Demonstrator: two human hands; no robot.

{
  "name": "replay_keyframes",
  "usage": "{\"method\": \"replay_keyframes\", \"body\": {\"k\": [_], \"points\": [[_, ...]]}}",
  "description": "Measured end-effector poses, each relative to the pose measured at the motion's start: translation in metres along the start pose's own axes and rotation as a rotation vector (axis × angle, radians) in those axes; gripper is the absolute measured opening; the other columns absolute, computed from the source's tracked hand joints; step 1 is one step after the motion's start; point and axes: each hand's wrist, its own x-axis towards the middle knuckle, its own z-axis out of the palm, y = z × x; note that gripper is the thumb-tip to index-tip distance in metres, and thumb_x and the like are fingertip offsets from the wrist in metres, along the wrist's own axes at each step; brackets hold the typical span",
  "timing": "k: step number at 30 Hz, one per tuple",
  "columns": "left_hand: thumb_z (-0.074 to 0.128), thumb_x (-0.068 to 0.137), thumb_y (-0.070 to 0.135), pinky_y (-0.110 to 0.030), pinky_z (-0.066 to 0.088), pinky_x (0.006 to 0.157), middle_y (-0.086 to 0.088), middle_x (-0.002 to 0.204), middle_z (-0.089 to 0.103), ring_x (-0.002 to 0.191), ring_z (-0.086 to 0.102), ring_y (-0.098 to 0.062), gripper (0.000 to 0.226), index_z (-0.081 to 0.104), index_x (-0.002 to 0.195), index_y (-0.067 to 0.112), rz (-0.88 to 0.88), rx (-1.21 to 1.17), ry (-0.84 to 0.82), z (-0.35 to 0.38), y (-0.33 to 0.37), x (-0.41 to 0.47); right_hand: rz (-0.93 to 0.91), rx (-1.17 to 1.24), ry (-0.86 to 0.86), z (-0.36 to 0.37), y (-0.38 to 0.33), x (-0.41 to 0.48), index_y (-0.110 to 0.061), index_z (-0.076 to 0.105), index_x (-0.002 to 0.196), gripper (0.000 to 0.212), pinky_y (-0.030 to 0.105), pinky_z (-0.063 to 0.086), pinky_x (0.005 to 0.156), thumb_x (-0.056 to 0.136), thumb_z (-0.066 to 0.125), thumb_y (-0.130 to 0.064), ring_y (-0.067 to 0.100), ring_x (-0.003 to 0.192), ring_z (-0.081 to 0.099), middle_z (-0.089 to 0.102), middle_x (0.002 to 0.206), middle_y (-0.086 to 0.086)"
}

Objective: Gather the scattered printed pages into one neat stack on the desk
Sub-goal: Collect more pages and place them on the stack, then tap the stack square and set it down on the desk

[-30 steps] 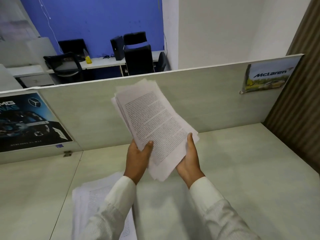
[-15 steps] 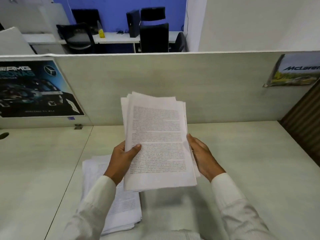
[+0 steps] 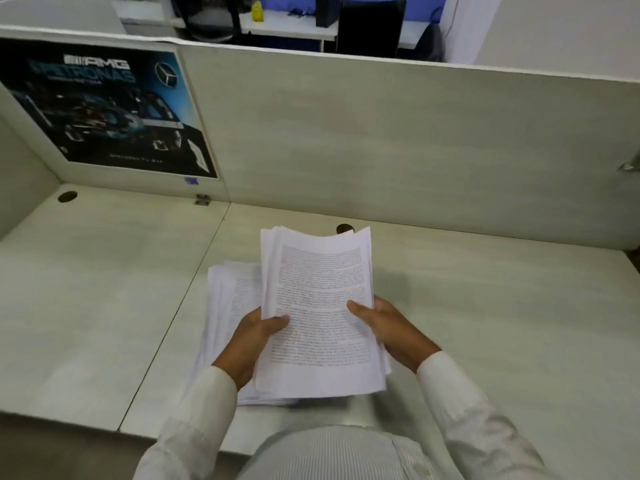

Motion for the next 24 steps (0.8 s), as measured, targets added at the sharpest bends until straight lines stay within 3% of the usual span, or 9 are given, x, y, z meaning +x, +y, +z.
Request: {"method": "replay_keyframes", "body": {"k": [4, 7, 11, 14, 16, 19, 22, 24], "points": [[0.062, 0.095, 0.014, -0.035, 0.054, 0.081, -0.005, 0.109, 0.070, 0.095, 0.067, -0.024, 0.022, 0.062, 0.117, 0.017, 0.005, 0.070, 0.221, -0.038, -0.016, 0.006, 0.029, -0.154, -0.040, 0.044, 0.023, 0.007, -0.028, 0.058, 0.130, 0.029, 0.034, 0.048, 0.105, 0.102, 0.052, -0.020, 0.012, 0.115, 0.064, 0.065, 0.129, -0.006], [0.064, 0.094, 0.014, -0.034, 0.054, 0.079, -0.008, 0.110, 0.071, 0.095, 0.067, -0.026, 0.023, 0.064, 0.117, 0.013, 0.028, 0.134, 0.290, -0.065, -0.021, 0.009, 0.024, -0.231, -0.098, 0.067, 0.022, 0.010, -0.027, 0.053, 0.136, 0.036, 0.022, 0.048, 0.099, 0.102, 0.051, -0.016, 0.008, 0.117, 0.061, 0.061, 0.128, -0.014], [0.065, 0.093, 0.019, -0.027, 0.049, 0.076, -0.008, 0.117, 0.068, 0.099, 0.065, -0.024, 0.027, 0.064, 0.119, 0.011, 0.066, 0.393, 0.373, -0.094, -0.033, 0.022, 0.092, -0.412, -0.027, 0.083, 0.034, 0.031, -0.022, 0.051, 0.127, 0.032, 0.031, 0.052, 0.097, 0.096, 0.060, -0.024, 0.007, 0.106, 0.061, 0.061, 0.127, -0.005], [0.070, 0.088, 0.033, -0.035, 0.046, 0.096, -0.014, 0.135, 0.053, 0.120, 0.055, -0.031, 0.056, 0.052, 0.135, 0.009, -0.048, 0.679, 0.465, -0.112, -0.051, 0.037, 0.164, -0.597, 0.082, 0.087, 0.048, 0.039, -0.015, 0.042, 0.139, 0.054, 0.028, 0.044, 0.097, 0.093, 0.063, -0.036, 0.019, 0.122, 0.053, 0.048, 0.140, 0.004], [0.072, 0.085, 0.041, -0.040, 0.041, 0.105, -0.019, 0.142, 0.047, 0.129, 0.049, -0.035, 0.075, 0.042, 0.143, 0.004, -0.140, 0.709, 0.489, -0.119, -0.060, 0.042, 0.188, -0.630, 0.114, 0.087, 0.057, 0.041, -0.013, 0.037, 0.144, 0.064, 0.030, 0.041, 0.102, 0.092, 0.063, -0.039, 0.022, 0.130, 0.048, 0.041, 0.147, 0.007], [0.071, 0.083, 0.049, -0.042, 0.039, 0.108, -0.018, 0.144, 0.045, 0.133, 0.045, -0.036, 0.084, 0.038, 0.145, 0.003, -0.201, 0.716, 0.488, -0.123, -0.068, 0.047, 0.256, -0.634, 0.053, 0.089, 0.074, 0.044, -0.012, 0.036, 0.146, 0.069, 0.032, 0.041, 0.106, 0.090, 0.064, -0.043, 0.024, 0.131, 0.048, 0.043, 0.147, 0.008], [0.069, 0.080, 0.059, -0.042, 0.043, 0.104, -0.017, 0.140, 0.050, 0.128, 0.049, -0.035, 0.085, 0.045, 0.140, 0.005, -0.230, 0.741, 0.468, -0.130, -0.066, 0.058, 0.241, -0.599, -0.012, 0.097, 0.088, 0.041, -0.018, 0.049, 0.137, 0.060, 0.035, 0.046, 0.105, 0.086, 0.066, -0.045, 0.018, 0.119, 0.056, 0.054, 0.136, 0.002], [0.069, 0.074, 0.064, -0.039, 0.047, 0.097, -0.016, 0.133, 0.055, 0.119, 0.055, -0.034, 0.087, 0.049, 0.134, 0.004, -0.269, 0.690, 0.436, -0.136, -0.062, 0.066, 0.228, -0.562, -0.042, 0.101, 0.095, 0.041, -0.024, 0.050, 0.138, 0.065, 0.034, 0.046, 0.106, 0.082, 0.065, -0.050, 0.014, 0.120, 0.056, 0.055, 0.136, -0.002]]}}
